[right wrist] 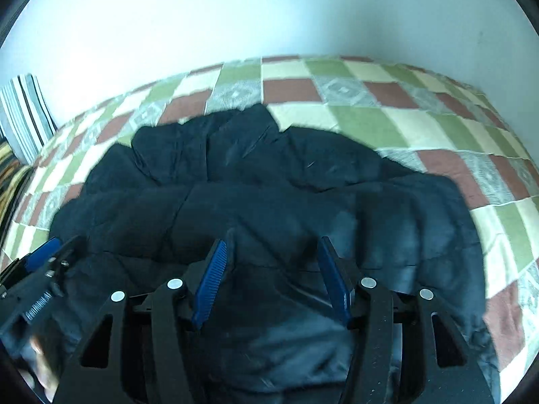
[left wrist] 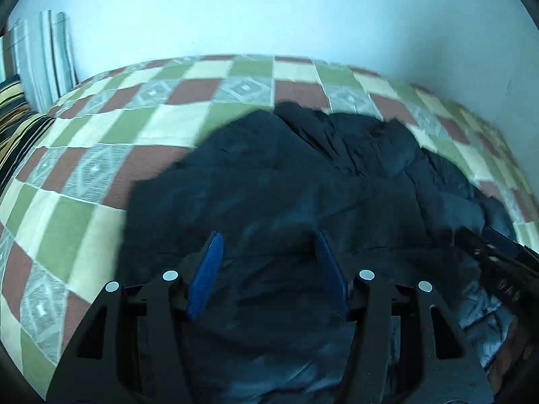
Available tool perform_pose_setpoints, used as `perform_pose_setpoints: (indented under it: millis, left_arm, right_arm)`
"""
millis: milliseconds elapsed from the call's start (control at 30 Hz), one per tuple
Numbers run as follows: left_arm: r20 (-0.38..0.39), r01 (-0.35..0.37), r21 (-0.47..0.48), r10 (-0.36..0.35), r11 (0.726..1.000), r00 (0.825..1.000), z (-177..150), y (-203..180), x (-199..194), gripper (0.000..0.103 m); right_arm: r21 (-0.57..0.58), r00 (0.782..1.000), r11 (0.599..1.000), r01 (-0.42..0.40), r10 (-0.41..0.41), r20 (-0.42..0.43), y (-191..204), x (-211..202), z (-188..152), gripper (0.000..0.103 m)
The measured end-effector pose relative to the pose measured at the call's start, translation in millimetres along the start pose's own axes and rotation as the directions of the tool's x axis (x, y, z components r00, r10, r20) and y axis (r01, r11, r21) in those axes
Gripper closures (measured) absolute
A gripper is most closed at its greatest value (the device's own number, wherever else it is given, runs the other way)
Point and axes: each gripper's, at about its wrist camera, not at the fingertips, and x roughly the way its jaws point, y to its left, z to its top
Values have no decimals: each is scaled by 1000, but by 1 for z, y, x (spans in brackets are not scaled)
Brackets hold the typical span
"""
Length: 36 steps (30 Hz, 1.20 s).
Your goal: Fold large clothes
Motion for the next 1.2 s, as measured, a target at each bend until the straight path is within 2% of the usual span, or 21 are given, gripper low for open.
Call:
perform_pose_setpoints:
  millis: [133, 300, 467, 533, 600, 700, 800, 900, 1067, 1200]
  left_arm:
    - [-54, -65, 36, 66, 997, 996, -7, -12, 30, 45]
    - [-45, -96, 58, 99, 994, 994, -19, -16, 42, 44]
    - [-11, -118, 26, 118, 993, 993, -14, -11, 13, 44]
    - [-6, -87, -11, 87, 996, 996, -19, -6, -1, 41]
    - [-5, -70, -8, 70, 998, 998, -29, -7, -9, 37]
    - [-35, -89, 53, 91, 995, 995, -40, -15, 3, 37]
    - [-85, -74, 48, 78, 996, 993, -40, -14, 22, 37]
    - [-80, -98, 78, 104, 992, 991, -39, -19, 25, 37]
    - [-28, -97, 95, 100, 991, 995, -39, -13, -13, 37]
    - [34, -74, 64, 72, 995, 997, -62, 23, -73, 24]
  right_arm:
    - [-19, 999, 1000, 25, -25, -34, 4, 25, -10, 44]
    - [-26, 999, 999, 33, -34, -40, 7, 40, -18, 44]
    - [8, 1000, 1000, 4, -4, -12, 3, 11, -12, 44]
    - [27, 1000, 1000, -11, 11, 5, -1, -5, -16, 43]
    - [15, 1000, 1000, 2, -2, 2, -2, -11, -25, 42]
    - [-15, 999, 1000, 25, -25, -45, -1, 4, -40, 37]
    - [-19, 998, 1000, 22, -23, -60, -3, 20, -47, 36]
    - [-36, 998, 999, 41, -42, -55, 0, 20, -43, 35]
    - [9, 1000, 1000, -8, 8, -19, -12, -17, -42, 35]
    - [15, 999, 1000, -8, 8, 35, -42, -72, -63, 26]
